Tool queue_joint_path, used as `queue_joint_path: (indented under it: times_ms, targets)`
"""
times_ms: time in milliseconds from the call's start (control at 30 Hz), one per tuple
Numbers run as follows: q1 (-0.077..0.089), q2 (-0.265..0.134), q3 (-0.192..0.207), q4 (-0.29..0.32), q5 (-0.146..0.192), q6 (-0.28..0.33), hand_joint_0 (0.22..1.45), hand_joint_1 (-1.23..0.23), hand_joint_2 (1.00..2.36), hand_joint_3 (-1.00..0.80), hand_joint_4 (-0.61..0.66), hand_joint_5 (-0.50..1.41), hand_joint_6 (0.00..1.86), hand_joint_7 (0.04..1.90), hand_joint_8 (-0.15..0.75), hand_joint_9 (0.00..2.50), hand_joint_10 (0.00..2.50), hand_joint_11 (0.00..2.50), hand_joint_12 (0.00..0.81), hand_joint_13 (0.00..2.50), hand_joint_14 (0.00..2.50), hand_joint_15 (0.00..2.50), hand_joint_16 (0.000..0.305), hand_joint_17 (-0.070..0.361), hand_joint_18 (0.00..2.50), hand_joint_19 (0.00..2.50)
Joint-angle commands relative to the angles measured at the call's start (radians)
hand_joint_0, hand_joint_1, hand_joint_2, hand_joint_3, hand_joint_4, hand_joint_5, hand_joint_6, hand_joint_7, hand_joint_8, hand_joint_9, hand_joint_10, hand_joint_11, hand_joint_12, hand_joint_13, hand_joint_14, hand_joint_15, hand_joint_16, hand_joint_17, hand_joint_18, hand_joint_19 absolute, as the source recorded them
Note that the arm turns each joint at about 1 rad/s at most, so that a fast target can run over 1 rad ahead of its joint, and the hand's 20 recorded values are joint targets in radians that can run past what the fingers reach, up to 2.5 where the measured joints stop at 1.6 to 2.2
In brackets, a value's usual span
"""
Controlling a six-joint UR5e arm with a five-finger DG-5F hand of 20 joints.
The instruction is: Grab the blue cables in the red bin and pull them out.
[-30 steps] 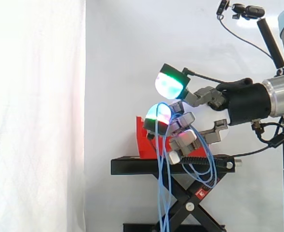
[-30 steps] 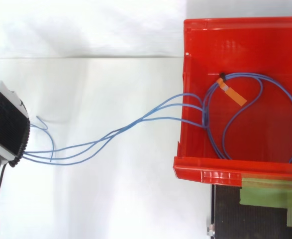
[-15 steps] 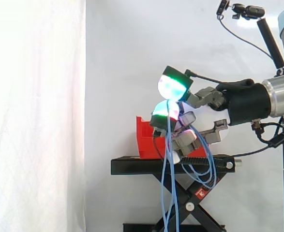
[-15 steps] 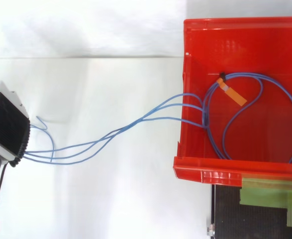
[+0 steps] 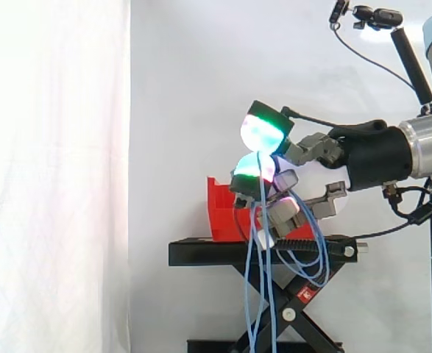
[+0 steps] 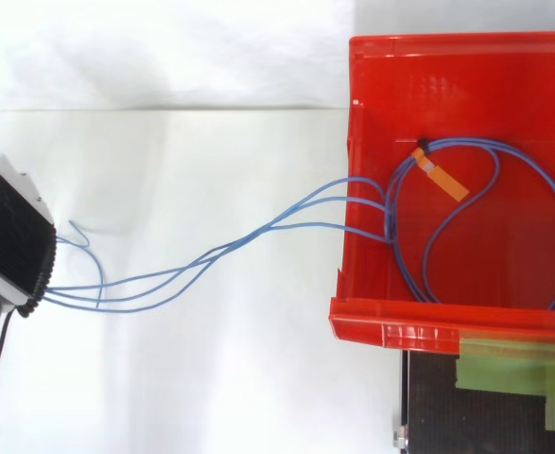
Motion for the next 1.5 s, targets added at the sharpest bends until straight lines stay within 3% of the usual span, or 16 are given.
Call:
queue_joint_path:
  times_ms: [0, 533, 1067, 1467]
  targets:
    - [0.000, 0.000, -0.001, 0.000, 0.000, 0.000, 0.91, -0.93, 1.00, -0.90, 0.07, 0.45, 1.31, 0.41, 0.230, 0.65, 2.04, 1.26, 0.336, 1.14, 0.02, 1.26, 0.050, 0.114, 0.73, 0.74]
    - [0.000, 0.000, -0.001, -0.002, 0.000, 0.023, 0.99, -1.01, 1.01, -0.75, -0.07, 0.33, 1.55, 0.33, 0.221, 0.59, 2.19, 1.17, 0.330, 1.13, 0.02, 1.27, 0.049, 0.111, 0.73, 0.73]
    - [0.000, 0.000, 0.001, 0.000, -0.005, 0.018, 1.00, -1.04, 1.01, -0.52, -0.37, 0.45, 1.50, 0.42, 0.171, 0.70, 2.12, 1.20, 0.312, 1.17, 0.02, 1.27, 0.046, 0.104, 0.76, 0.75]
    - [0.000, 0.000, 0.001, 0.000, -0.005, 0.017, 1.00, -1.05, 1.01, -0.47, -0.36, 0.46, 1.50, 0.43, 0.173, 0.72, 2.11, 1.22, 0.310, 1.18, 0.02, 1.28, 0.046, 0.104, 0.78, 0.74]
